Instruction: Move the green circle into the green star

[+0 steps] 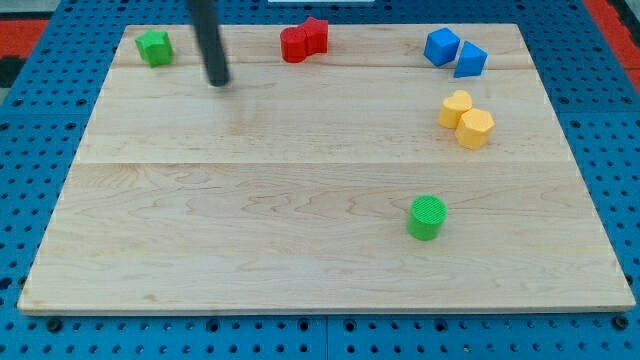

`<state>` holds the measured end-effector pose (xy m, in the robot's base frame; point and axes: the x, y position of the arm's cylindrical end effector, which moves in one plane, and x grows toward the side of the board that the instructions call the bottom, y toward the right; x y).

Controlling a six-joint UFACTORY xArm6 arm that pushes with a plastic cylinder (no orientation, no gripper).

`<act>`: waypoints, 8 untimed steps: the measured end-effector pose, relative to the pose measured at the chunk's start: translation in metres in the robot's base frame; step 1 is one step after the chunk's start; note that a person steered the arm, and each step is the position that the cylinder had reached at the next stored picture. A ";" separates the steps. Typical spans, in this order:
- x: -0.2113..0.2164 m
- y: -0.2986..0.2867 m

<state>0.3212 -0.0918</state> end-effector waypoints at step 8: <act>0.194 0.176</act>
<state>0.5155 0.0838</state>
